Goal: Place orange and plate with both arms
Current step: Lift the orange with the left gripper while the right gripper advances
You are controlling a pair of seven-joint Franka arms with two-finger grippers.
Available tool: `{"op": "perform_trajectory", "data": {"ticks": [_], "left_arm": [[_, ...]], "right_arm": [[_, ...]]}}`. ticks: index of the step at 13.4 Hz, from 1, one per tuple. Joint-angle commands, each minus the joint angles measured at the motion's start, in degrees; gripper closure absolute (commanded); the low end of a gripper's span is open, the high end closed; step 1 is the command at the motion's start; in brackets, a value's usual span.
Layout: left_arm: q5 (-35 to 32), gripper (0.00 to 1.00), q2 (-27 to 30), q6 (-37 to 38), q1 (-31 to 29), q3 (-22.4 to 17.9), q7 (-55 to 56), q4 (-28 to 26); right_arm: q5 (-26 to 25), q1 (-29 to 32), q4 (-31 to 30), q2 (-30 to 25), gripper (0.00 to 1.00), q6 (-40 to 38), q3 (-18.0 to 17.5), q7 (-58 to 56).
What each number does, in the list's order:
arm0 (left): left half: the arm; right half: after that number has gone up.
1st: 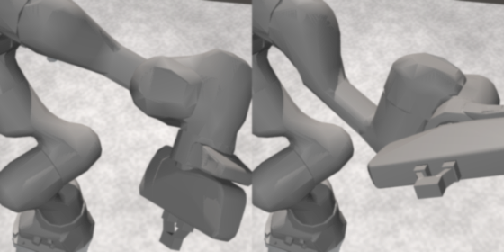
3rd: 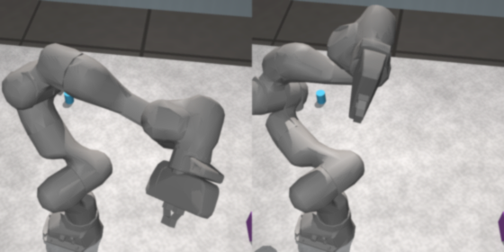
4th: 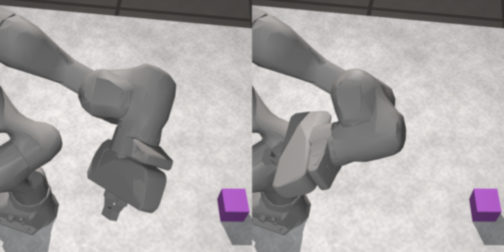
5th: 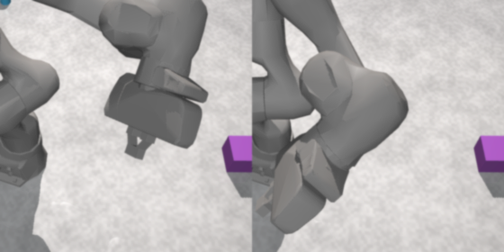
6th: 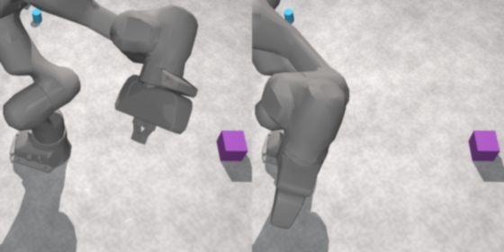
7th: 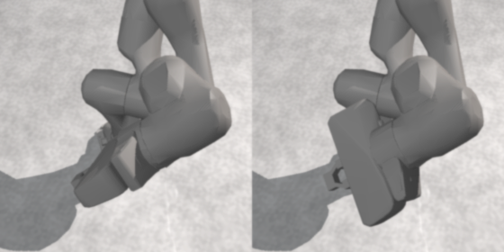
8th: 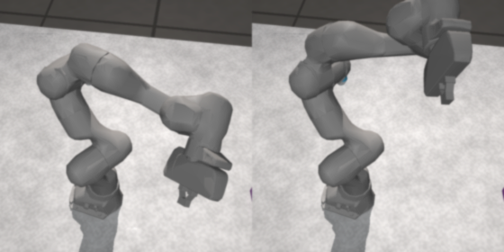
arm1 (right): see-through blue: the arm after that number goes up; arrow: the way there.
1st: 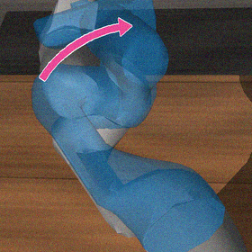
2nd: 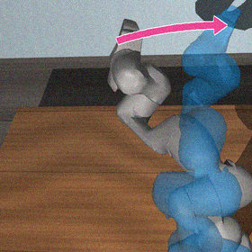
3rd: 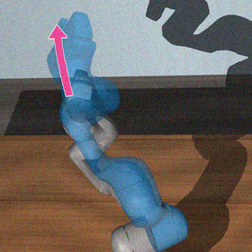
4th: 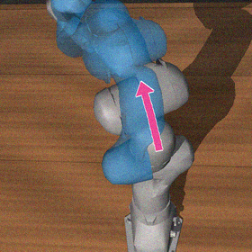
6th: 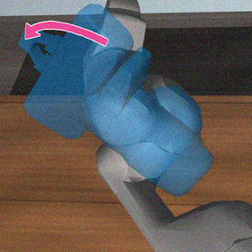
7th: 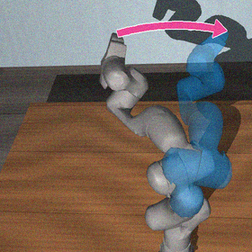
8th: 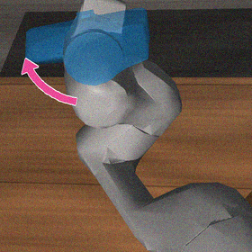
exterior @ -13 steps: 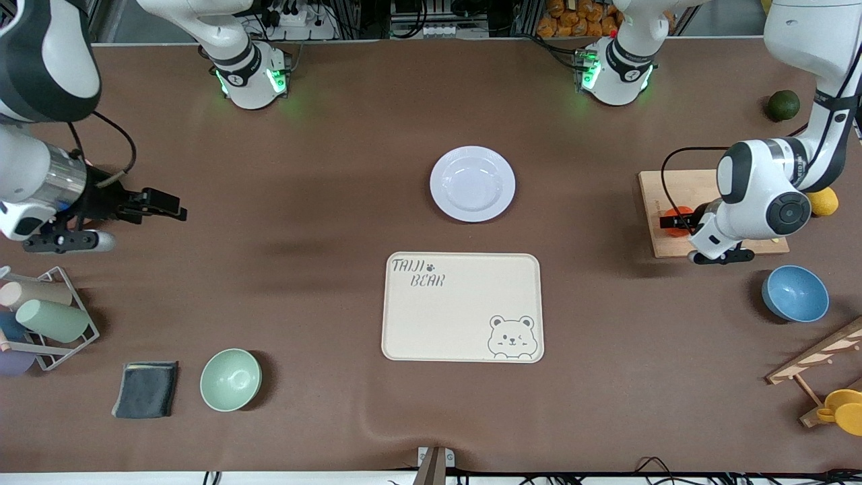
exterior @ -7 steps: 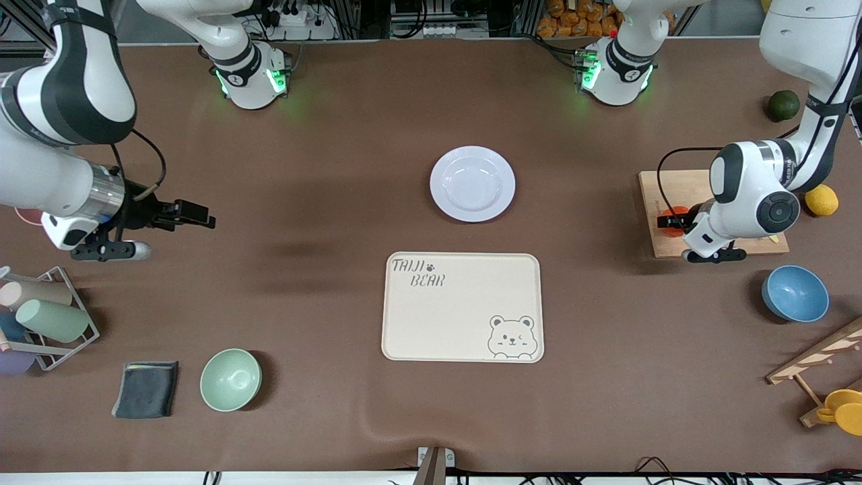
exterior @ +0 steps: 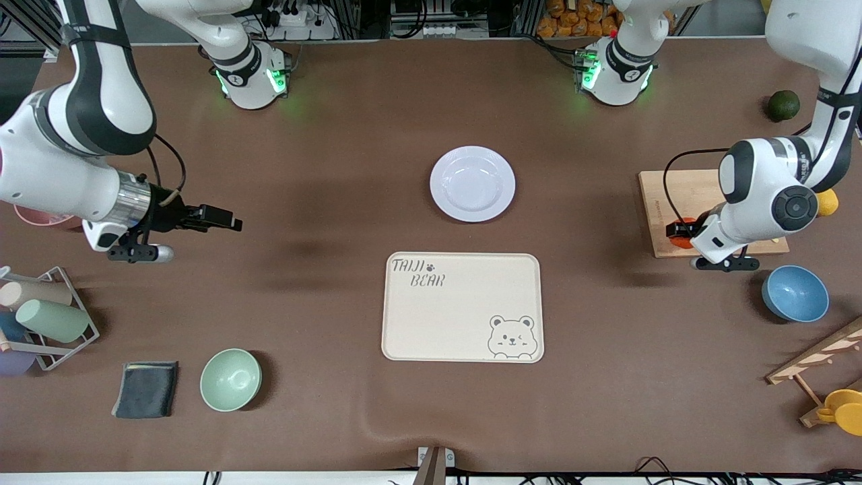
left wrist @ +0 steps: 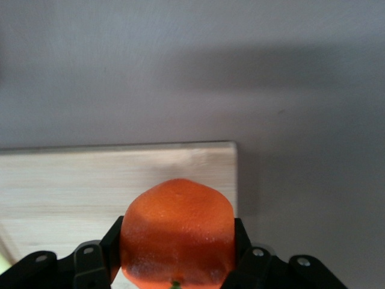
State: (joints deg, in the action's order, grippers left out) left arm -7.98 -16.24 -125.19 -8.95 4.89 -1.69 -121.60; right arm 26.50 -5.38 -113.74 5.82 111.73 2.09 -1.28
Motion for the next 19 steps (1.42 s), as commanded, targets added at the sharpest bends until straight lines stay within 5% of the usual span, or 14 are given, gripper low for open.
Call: {"op": "perform_trajectory", "data": {"ticks": [1,8,12,17,19], "left_arm": [[0.67,1.0,0.33,6.17,-0.19,4.06,3.78,4.96],[6.66,1.0,-2.04,14.71,4.28,14.18,22.58,13.93],[9.82,1.0,-4.32,14.71,12.97,14.71,32.86,16.13],[9.91,1.0,-15.64,14.71,25.01,14.71,48.33,27.8],[9.91,1.0,-19.17,14.62,29.06,14.71,52.73,30.01]], "right_arm": [[5.21,-1.74,-6.66,-2.65,0.0,5.41,0.46,-1.7],[19.62,-7.71,-14.58,-1.95,0.0,12.28,0.55,-7.24],[32.09,-10.61,-17.74,-0.46,0.0,16.59,0.55,-18.56],[38.44,-16.58,-19.59,0.5,0.0,22.83,0.55,-19.9],[44.65,-19.65,-19.86,2.17,0.0,24.93,0.55,-22.95]]}}
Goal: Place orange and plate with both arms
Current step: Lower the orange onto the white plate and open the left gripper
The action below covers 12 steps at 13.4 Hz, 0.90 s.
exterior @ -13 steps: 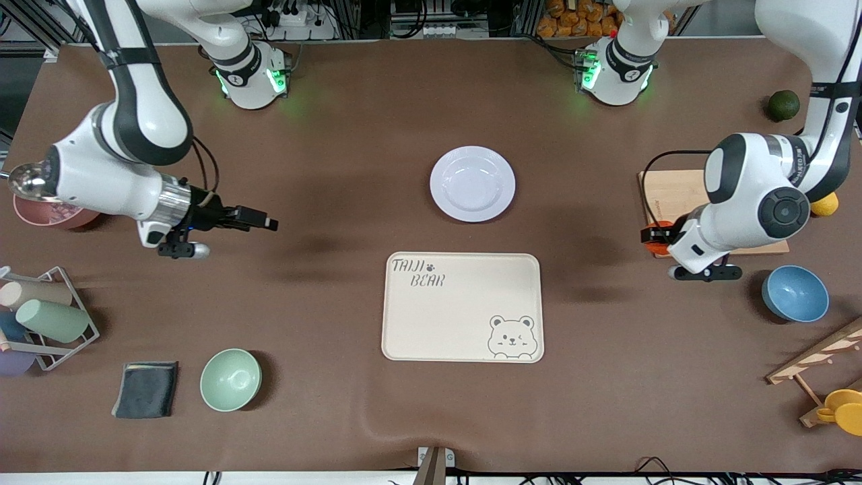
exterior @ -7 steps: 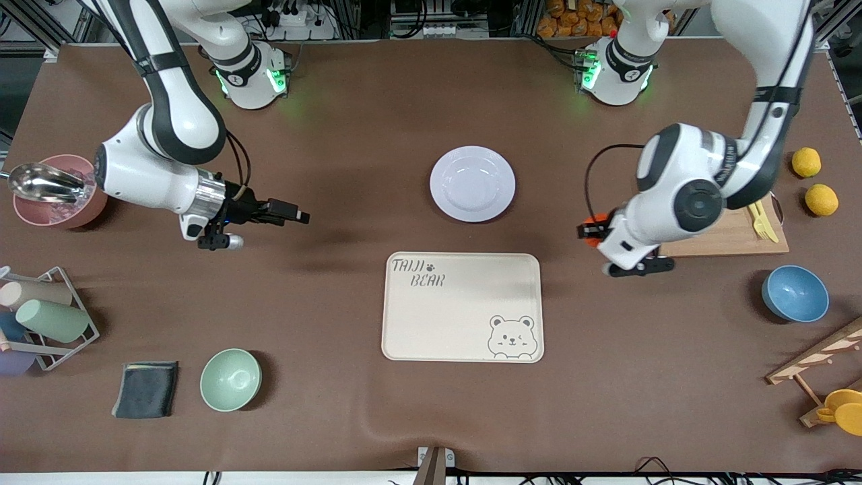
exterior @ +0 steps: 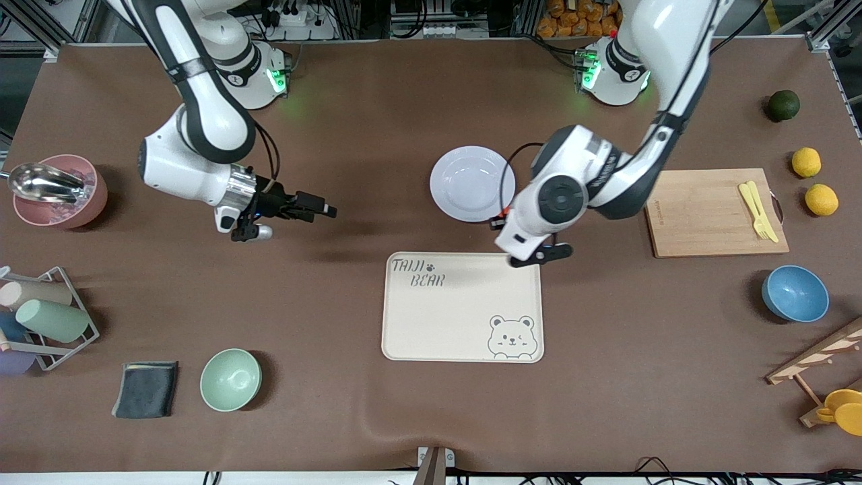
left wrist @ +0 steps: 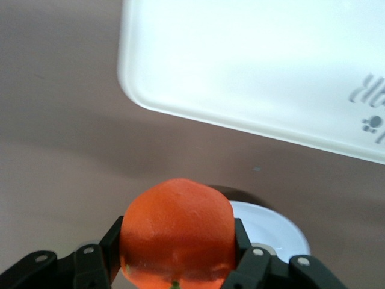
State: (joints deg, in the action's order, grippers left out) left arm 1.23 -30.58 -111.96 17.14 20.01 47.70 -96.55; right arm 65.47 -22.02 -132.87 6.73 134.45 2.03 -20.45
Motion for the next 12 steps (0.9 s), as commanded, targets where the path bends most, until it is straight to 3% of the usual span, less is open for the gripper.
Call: {"op": "perform_trajectory", "data": {"ticks": [1,3,5,10,11,12], "left_arm": [[0.88,1.0,-5.45,1.4,4.2,-0.42,4.41,4.8],[2.97,1.0,-7.2,1.48,6.58,-0.42,4.86,4.27],[5.27,1.0,-9.14,1.48,7.81,-0.42,5.82,4.18],[5.27,0.98,-9.67,4.02,10.98,-0.42,6.35,1.54],[5.36,0.56,-9.67,5.34,11.5,-0.42,6.52,1.46],[5.27,0.01,-9.59,6.66,11.51,-0.42,6.7,1.46]], "right_arm": [[10.59,-4.07,-0.9,2.74,0.0,2.74,0.61,-8.16],[18.08,-4.52,-1.69,4.6,0.0,2.83,0.61,-16.86],[22.04,-6.53,-2.22,5.22,0.0,2.92,0.61,-18.65],[27.68,-9.17,-2.31,5.48,0.0,3.36,0.61,-22.7],[28.12,-9.53,-2.31,5.48,0.0,3.45,0.61,-22.7],[28.22,-9.79,-2.31,5.48,0.0,3.45,0.61,-22.7]]}}
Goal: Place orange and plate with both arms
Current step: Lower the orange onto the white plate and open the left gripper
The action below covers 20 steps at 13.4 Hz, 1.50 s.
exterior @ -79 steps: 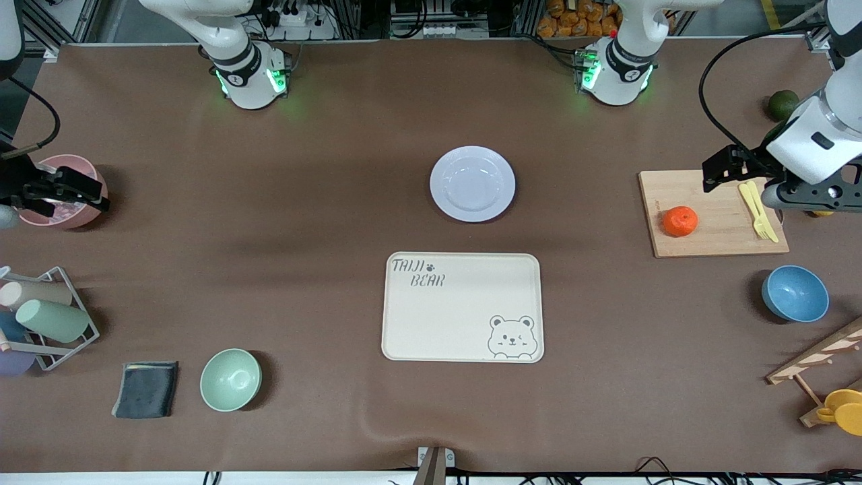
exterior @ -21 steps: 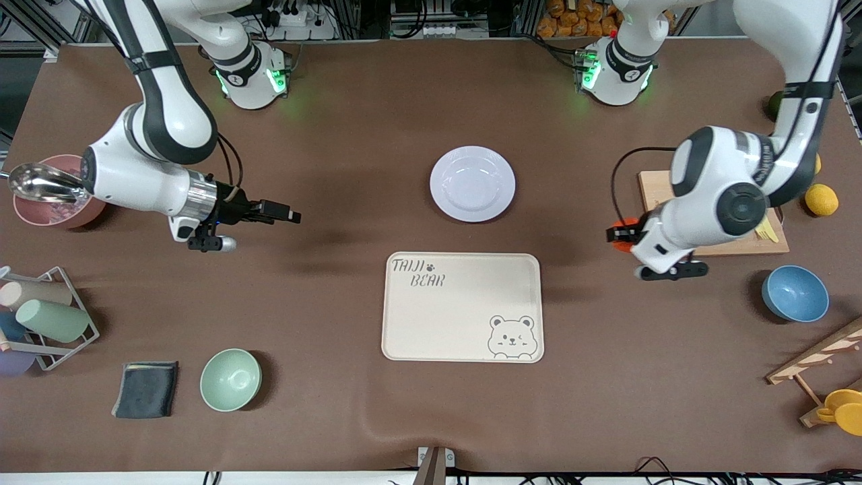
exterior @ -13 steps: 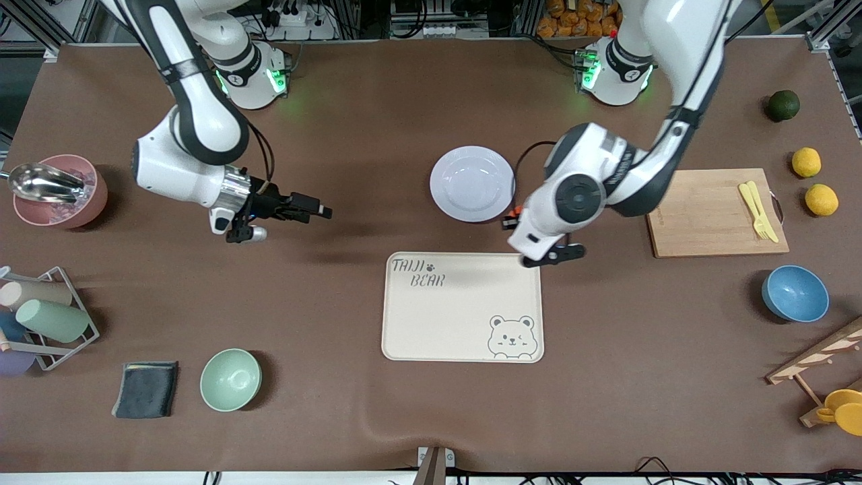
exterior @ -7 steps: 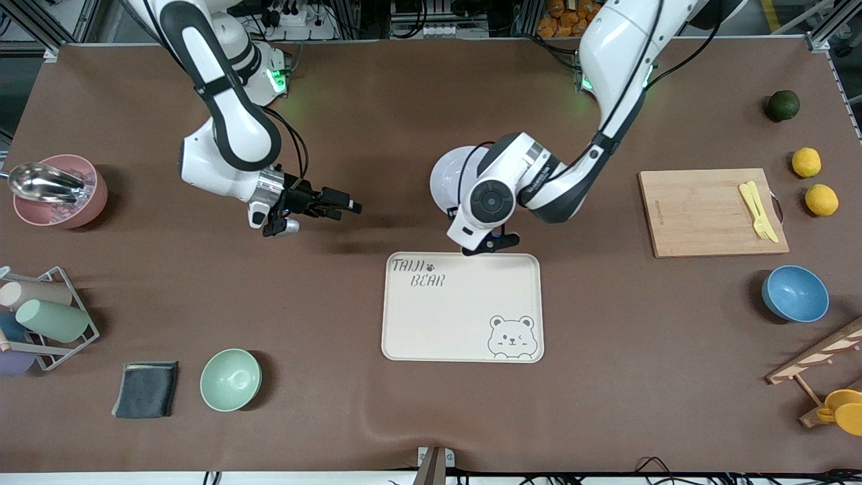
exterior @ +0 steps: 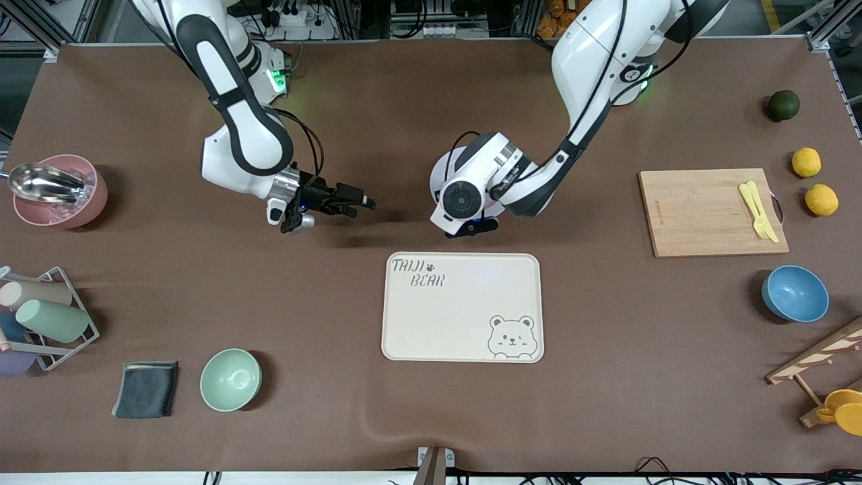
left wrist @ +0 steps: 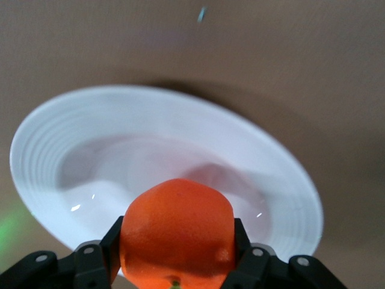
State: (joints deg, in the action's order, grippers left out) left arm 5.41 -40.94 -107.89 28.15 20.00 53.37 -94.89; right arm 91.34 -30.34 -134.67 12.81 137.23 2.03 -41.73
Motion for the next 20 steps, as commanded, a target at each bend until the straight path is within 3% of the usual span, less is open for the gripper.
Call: {"op": "perform_trajectory", "data": {"ticks": [1,4,6,10,13,16,20], "left_arm": [[1.09,0.0,1.21,3.73,0.41,-0.4,0.86,-0.03],[0.66,0.0,4.88,5.93,-1.25,-0.84,0.42,1.2],[-0.74,0.0,6.04,5.94,-3.97,-1.11,0.68,3.64],[-5.22,0.0,6.31,7.78,-13.02,-1.02,0.6,11.47],[-9.27,0.0,9.29,7.78,-15.4,-1.02,-0.01,11.57],[-14.62,0.0,11.66,7.87,-15.67,-1.02,-0.63,11.22],[-14.56,0.0,17.46,11.99,-23.38,-0.67,-12.9,10.61]], "right_arm": [[3.04,-1.65,-0.5,-0.6,0.0,0.67,0.61,-1.51],[4.72,-3.23,-0.41,-0.6,0.0,2.07,0.61,-1.52],[5.51,-3.75,-0.5,-0.6,0.05,2.25,0.61,-2.04],[12.88,-6.22,-0.41,2.38,0.11,2.95,0.61,-8.79],[18.42,-8.58,-0.24,4.05,0.13,2.34,0.61,-11.88],[25.18,-11.22,0.29,6.78,0.25,1.2,0.61,-16.53],[32.03,-13.94,0.99,9.51,0.27,-2.41,0.61,-17.86]]}}
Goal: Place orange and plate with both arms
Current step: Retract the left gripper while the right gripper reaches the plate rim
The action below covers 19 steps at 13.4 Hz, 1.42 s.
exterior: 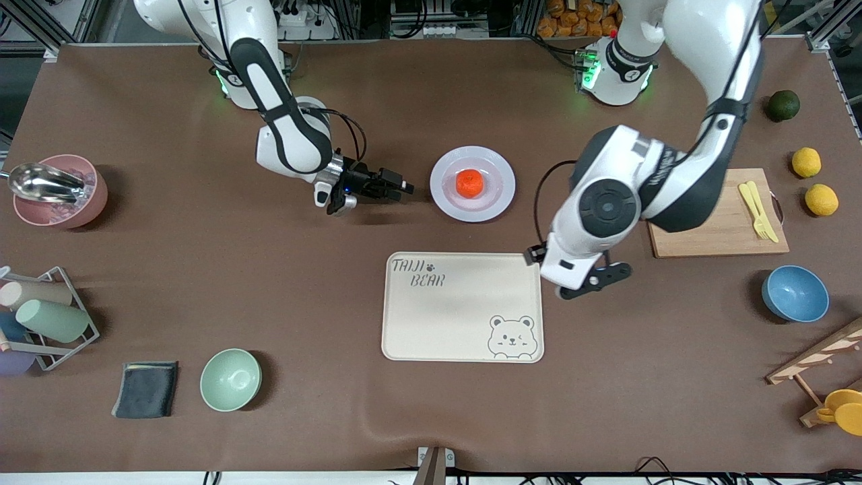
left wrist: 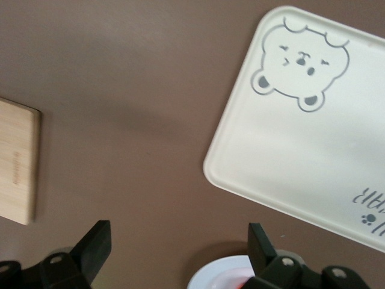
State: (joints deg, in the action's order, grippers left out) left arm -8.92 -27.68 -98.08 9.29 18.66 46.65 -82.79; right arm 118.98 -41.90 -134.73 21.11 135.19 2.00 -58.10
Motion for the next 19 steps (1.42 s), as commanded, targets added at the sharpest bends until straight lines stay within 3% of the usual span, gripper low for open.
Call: {"op": "perform_trajectory", "data": {"ticks": [1,4,7,10,15,16,18,19], "left_arm": [[0.04,0.0,5.6,2.63,-6.63,0.68,-9.26,-2.2],[1.27,0.0,11.31,2.72,-7.45,-1.94,-15.52,-5.97],[5.05,0.0,18.6,3.42,-5.7,-9.14,-25.69,-9.67],[5.67,0.0,22.48,8.59,-0.77,-17.15,-34.23,-9.68],[5.85,0.0,26.09,11.24,-1.47,-17.6,-42.15,-9.41],[6.2,0.0,26.18,11.68,-1.64,-17.51,-43.21,-9.32],[8.21,0.0,27.15,12.12,-2.86,-17.6,-43.57,-9.15],[9.44,0.0,27.67,12.12,-4.09,-17.51,-43.83,-9.15]], "right_arm": [[6.42,-3.7,1.57,1.91,0.27,-0.27,0.64,-1.58],[8.63,-5.38,2.36,3.24,0.35,-0.19,0.64,-1.67],[10.65,-7.04,2.71,4.2,0.39,-0.1,0.72,-1.76],[12.58,-7.58,3.76,5.08,0.43,-0.01,0.64,-1.67],[18.02,-9.33,4.47,7.19,0.47,-0.01,0.64,-5.7],[19.34,-10.47,4.91,7.63,0.59,0.16,0.64,-5.8],[20.41,-11.09,5.26,7.63,0.98,1.74,0.64,-5.45],[20.41,-11.09,5.26,7.55,1.0,2.53,0.64,-5.28]]}}
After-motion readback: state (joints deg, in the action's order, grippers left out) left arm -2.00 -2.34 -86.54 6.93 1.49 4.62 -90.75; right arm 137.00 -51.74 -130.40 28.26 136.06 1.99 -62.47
